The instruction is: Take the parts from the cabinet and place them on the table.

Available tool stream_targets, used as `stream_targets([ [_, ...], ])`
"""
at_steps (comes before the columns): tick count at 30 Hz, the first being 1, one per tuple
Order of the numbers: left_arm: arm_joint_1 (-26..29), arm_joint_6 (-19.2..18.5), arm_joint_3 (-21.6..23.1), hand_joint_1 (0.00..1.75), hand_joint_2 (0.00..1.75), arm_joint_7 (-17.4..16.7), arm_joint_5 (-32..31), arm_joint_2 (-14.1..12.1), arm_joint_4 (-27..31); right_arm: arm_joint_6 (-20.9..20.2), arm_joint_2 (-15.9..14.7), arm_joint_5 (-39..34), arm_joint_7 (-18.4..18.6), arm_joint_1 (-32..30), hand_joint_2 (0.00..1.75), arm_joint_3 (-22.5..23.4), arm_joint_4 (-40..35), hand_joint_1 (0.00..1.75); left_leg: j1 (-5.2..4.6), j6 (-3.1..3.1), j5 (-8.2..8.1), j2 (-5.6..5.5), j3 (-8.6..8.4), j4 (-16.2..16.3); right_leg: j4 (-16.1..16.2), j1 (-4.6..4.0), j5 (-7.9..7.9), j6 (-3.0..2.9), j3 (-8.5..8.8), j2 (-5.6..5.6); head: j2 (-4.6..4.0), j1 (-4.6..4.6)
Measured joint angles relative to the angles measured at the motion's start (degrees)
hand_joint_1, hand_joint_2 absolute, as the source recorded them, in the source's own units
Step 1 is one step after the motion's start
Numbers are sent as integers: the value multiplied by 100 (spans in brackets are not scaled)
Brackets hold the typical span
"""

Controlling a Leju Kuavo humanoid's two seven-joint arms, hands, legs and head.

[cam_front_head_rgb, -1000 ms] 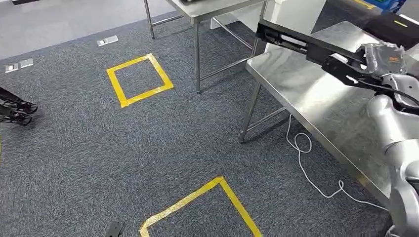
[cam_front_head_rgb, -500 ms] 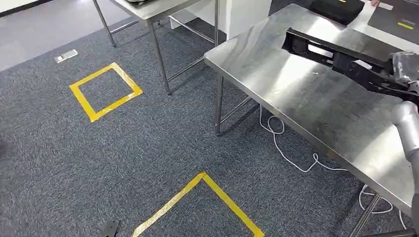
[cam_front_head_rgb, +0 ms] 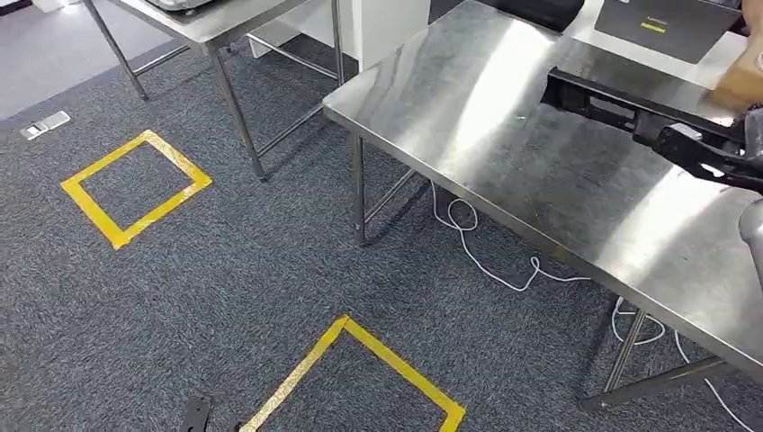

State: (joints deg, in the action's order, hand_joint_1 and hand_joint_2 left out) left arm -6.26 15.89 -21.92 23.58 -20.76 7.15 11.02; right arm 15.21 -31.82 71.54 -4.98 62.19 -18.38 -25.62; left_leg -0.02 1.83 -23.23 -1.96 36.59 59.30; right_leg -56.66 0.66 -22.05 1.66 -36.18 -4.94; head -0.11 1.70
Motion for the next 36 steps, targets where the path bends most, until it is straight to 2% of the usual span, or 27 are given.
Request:
stream_targets([
  [4, -4, 0, -7, 0, 175, 4, 0, 4, 2, -2, -24, 11, -33, 1, 175, 0, 0, 175, -14, 56, 40, -50, 40, 0, 19, 11, 18, 28, -12, 56, 0, -4],
  [7, -5, 6, -20, 0, 175, 50, 0, 11, 0, 0, 41, -20, -206, 1, 175, 0, 0, 175, -16, 82, 61, -60, 61, -1, 27, 15, 36, 53, -25, 69, 0, -4],
  [10, -7, 312, -52, 0, 175, 308, -37, 22, 4, 2, 190, -61, -464, -3, 175, -2, 0, 175, -20, 94, 77, -56, 76, 0, 29, 21, 55, 76, -39, 73, 0, 0],
  [13, -20, 446, -76, 0, 175, 415, -61, 43, 7, 52, 354, -39, -518, -17, 175, -18, 0, 175, -21, 93, 96, -64, 90, 0, 29, 23, 67, 92, -55, 74, 0, -2],
  [16, -16, 186, -109, 0, 175, 446, -15, 52, 4, 147, 444, -22, -483, -24, 175, -35, 0, 175, -20, 95, 107, -76, 97, 0, 28, 23, 69, 92, -58, 86, 0, -2],
  [19, -15, 225, -146, 0, 175, 125, -44, 52, 4, 157, 520, -18, -413, -21, 175, -50, 0, 175, -16, 93, 108, -75, 99, -1, 26, 22, 70, 93, -58, 88, 0, 0],
  [22, -9, -146, -164, 0, 175, 16, -54, 52, 4, 149, 573, 11, -326, -20, 175, -68, 0, 175, -16, 92, 108, -74, 99, -1, 26, 22, 70, 93, -59, 88, 0, 0],
  [27, -8, -319, -164, 0, 175, -192, -140, 52, 2, 146, 630, 17, -295, -16, 175, -87, 2, 175, -15, 92, 108, -76, 99, -1, 26, 21, 70, 93, -59, 88, 0, 0],
  [28, -9, -321, -162, 0, 175, -223, -146, 52, 2, 146, 638, 22, -291, -14, 175, -90, 4, 175, -29, 100, 103, -75, 104, 14, 49, 27, 80, 106, -46, 87, 0, -2],
  [29, -11, -321, -164, 0, 175, -245, -149, 50, 4, 146, 638, 28, -280, -14, 175, -92, 4, 175, -46, 158, 77, -62, 85, 1, 106, 85, 96, 154, -38, 68, 0, 13],
  [30, -12, -328, -164, 0, 175, -243, -155, 59, 4, 151, 636, 39, -269, -7, 175, -96, 2, 175, -12, 202, 117, -44, 27, -96, 139, 12, 103, 179, -14, 42, 0, 6],
  [31, -16, -339, -164, 0, 175, -227, -164, 63, 4, 151, 632, 50, -256, -5, 175, -103, 7, 175, 43, 211, 175, -28, -34, -198, 59, 53, 75, 160, -61, 182, 0, 2],
  [32, -20, -339, -164, 0, 175, -210, -164, 63, 4, 151, 625, 55, -240, 25, 175, -105, 11, 175, 50, 251, 194, -13, -57, -228, -197, 29, -80, 116, -185, 325, 0, -18],
  [33, -20, -339, -164, 0, 175, -208, -162, 63, 4, 151, 623, 57, -234, 52, 175, -105, 15, 175, 51, 249, 193, 10, -56, -228, -572, 52, -253, 94, -367, 382, 0, -31],
  [34, -17, -339, -164, 0, 175, -208, -162, 63, 4, 151, 625, 57, -232, 56, 175, -105, 20, 175, 54, 251, 190, 37, -56, -227, -1071, 69, -453, 82, -621, 408, 0, -33],
  [35, -14, -339, -164, 0, 175, -208, -162, 68, 4, 151, 627, 59, -223, 48, 175, -107, 26, 175, 55, 244, 182, 59, -50, -225, -1528, 78, -604, 98, -854, 411, 0, -31],
  [36, -9, -345, -164, 0, 175, -208, -162, 68, 4, 151, 630, 65, -214, 36, 175, -107, 37, 175, 61, 228, 173, 80, -49, -222, -1752, 97, -643, 145, -966, 417, 0, -29],
])
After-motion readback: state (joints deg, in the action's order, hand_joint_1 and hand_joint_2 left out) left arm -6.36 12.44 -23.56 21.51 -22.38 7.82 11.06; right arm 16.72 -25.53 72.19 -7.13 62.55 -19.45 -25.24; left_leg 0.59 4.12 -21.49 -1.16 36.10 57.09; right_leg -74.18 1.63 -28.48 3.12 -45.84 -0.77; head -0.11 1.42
